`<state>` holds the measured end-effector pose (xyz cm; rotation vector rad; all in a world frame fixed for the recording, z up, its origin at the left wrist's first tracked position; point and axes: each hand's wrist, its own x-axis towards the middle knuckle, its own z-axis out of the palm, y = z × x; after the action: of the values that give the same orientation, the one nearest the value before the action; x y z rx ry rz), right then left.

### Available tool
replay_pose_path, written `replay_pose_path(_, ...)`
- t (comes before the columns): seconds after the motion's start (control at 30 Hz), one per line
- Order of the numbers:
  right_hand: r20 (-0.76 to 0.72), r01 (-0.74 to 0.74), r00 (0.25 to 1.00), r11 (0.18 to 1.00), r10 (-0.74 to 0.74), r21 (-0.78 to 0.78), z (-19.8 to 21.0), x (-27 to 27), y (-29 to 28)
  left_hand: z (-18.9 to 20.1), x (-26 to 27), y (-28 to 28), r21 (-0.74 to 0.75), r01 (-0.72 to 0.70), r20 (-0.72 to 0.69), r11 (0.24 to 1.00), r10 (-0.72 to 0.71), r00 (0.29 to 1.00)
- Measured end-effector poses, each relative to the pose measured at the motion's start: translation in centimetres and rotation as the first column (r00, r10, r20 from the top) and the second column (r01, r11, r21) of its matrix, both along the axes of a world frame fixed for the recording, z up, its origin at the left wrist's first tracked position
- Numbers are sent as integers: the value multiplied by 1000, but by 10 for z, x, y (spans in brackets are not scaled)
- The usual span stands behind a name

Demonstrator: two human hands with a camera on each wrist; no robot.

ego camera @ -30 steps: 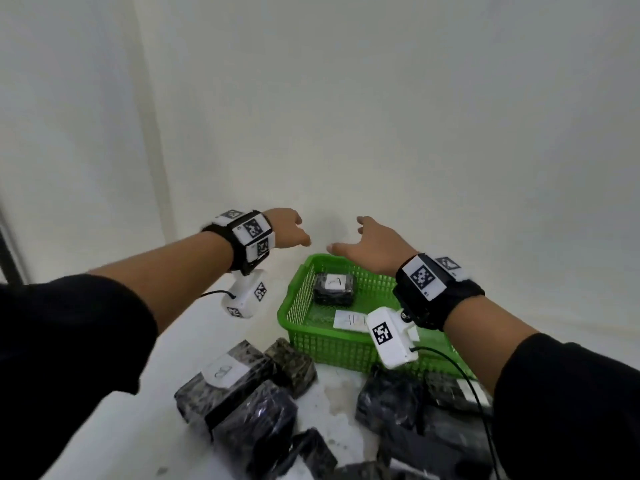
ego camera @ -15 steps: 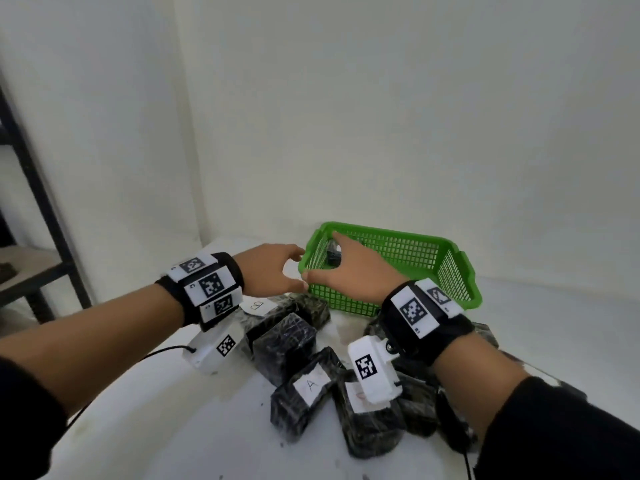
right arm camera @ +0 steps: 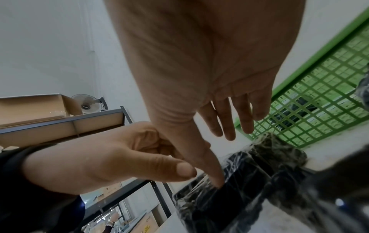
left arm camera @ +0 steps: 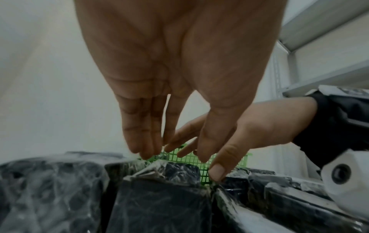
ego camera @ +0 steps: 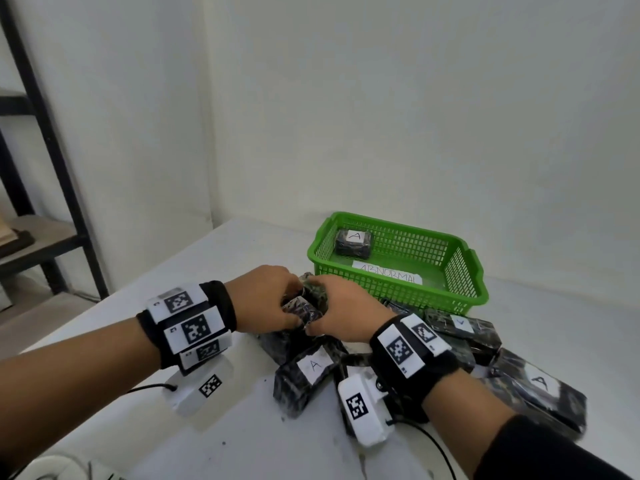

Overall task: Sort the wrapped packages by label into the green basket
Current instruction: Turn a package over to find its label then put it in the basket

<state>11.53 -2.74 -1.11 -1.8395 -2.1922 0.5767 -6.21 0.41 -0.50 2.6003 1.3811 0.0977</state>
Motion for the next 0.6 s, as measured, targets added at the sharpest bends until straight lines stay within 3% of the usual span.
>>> replay_pose_path(0.23, 92, -108, 989, 993, 112, -48, -6, -10, 15, -9, 14, -4, -7, -43, -180, 999, 41, 983)
replay_pose_path(0.37, 59, -118, 991, 991, 121, -57, -11, -10, 25, -19, 19, -1, -14, -74, -253, 997, 68, 965)
replay_pose_path(0.47, -13, -102, 995, 995, 101, -19, -15, -1, 26, -14, 18, -1, 4, -87, -173, 996, 86, 981)
replay_pose_path(0.6, -235, -30, 971, 999, 36, 32, -11, 24, 22, 5, 12, 5, -24, -121, 110, 992, 123, 986)
